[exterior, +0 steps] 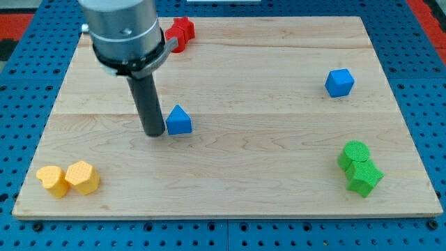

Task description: Drag the blue triangle towards center side of board

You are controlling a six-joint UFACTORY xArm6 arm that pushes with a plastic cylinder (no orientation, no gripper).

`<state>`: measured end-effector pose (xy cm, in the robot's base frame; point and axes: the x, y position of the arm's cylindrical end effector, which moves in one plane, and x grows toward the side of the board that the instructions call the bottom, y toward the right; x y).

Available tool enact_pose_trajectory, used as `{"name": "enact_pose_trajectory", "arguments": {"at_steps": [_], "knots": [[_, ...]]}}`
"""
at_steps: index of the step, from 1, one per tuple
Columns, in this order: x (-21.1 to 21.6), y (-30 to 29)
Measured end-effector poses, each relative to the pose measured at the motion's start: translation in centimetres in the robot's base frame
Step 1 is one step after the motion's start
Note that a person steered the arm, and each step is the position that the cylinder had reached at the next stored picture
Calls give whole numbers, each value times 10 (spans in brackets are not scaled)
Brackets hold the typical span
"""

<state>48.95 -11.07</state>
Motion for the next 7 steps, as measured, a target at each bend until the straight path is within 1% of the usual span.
{"name": "enact_pose_trajectory", "arguments": {"at_steps": [1, 2, 3, 4, 5, 6, 7], "knots": [[-19, 48], [-70, 99], [-99, 117], [-72, 63], [-46, 50], [-58, -30], [-85, 5]]}}
